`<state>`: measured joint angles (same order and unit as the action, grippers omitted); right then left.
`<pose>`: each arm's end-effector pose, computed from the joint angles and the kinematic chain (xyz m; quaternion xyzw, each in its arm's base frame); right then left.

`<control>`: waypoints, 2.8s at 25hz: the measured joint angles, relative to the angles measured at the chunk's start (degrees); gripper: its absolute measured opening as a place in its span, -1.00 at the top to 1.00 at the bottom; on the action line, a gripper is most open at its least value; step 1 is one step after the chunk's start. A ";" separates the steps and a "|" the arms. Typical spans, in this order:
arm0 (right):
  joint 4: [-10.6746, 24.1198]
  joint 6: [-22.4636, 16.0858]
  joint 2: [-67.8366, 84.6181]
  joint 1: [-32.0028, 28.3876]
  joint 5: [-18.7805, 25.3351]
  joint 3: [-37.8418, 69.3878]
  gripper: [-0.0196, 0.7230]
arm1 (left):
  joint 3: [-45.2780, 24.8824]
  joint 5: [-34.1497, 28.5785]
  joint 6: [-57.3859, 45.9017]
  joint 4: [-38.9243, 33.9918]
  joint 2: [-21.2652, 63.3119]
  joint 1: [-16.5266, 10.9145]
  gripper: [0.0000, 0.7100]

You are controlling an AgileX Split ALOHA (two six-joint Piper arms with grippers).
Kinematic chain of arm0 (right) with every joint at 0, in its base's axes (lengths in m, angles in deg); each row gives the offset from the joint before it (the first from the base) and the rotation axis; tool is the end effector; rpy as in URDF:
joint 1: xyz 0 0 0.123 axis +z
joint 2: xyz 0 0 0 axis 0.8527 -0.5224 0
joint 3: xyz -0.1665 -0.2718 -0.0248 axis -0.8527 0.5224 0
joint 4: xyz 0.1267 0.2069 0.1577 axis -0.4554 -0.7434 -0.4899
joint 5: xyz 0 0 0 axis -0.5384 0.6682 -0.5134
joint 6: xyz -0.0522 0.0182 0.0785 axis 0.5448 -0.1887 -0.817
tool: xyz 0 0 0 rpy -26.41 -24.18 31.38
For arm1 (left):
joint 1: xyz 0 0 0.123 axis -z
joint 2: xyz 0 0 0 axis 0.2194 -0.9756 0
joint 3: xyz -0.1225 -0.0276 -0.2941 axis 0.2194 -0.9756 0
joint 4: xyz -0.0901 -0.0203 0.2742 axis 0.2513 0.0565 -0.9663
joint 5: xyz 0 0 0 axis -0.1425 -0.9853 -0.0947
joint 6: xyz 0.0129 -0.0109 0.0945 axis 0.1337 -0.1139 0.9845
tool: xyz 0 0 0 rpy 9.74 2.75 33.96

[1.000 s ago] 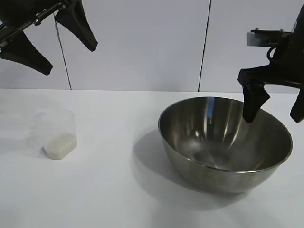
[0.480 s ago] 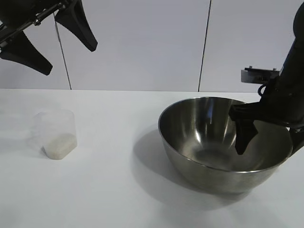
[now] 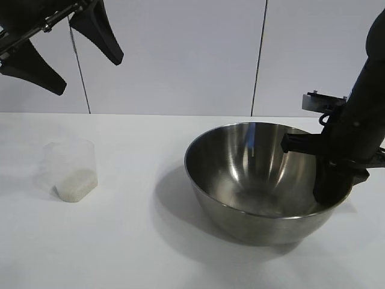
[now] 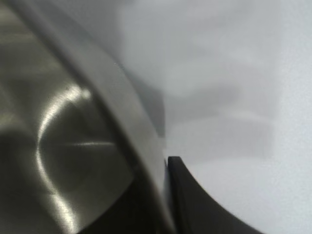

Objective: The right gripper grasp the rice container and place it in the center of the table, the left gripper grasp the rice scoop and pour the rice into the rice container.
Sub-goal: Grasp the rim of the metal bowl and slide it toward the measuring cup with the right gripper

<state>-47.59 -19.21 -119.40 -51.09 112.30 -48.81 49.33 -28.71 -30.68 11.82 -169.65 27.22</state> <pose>0.3759 0.0612 0.1426 0.0166 0.9941 0.0755 0.0765 0.3724 -0.1392 0.2999 0.0786 0.9437 -0.2618 0.1861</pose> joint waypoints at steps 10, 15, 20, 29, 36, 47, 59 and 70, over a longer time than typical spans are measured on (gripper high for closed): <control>-12.60 9.84 5.08 -4.96 0.89 0.11 0.92 | 0.00 0.06 0.00 0.00 0.00 0.00 -0.95; -21.64 17.65 5.33 -5.82 1.72 0.11 0.92 | 0.00 0.06 0.00 0.00 0.00 0.00 -0.95; -22.63 18.81 4.70 -2.02 -0.53 0.11 0.92 | 0.00 0.19 0.41 0.00 0.00 0.00 -0.95; -22.59 18.70 -3.52 5.38 -3.71 -3.16 0.92 | 0.00 0.19 0.75 0.00 0.00 0.00 -0.95; -20.89 16.48 -6.99 6.29 -4.12 -8.46 0.92 | 0.00 0.19 1.44 0.00 0.00 0.00 -0.95; -12.19 10.18 -6.99 6.29 -1.56 -9.78 0.92 | 0.00 0.19 2.27 0.00 0.00 0.00 -0.95; -12.56 10.00 -6.99 6.29 -1.35 -10.00 0.44 | 0.00 0.14 2.39 0.00 0.00 0.00 -0.95; -13.16 9.32 -3.42 6.17 4.40 -12.40 -0.87 | 0.00 0.13 2.39 0.00 0.00 0.00 -0.95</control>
<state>-60.75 -9.89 -122.82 -44.92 116.71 -61.20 49.33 -28.58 -28.29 11.82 -169.65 27.22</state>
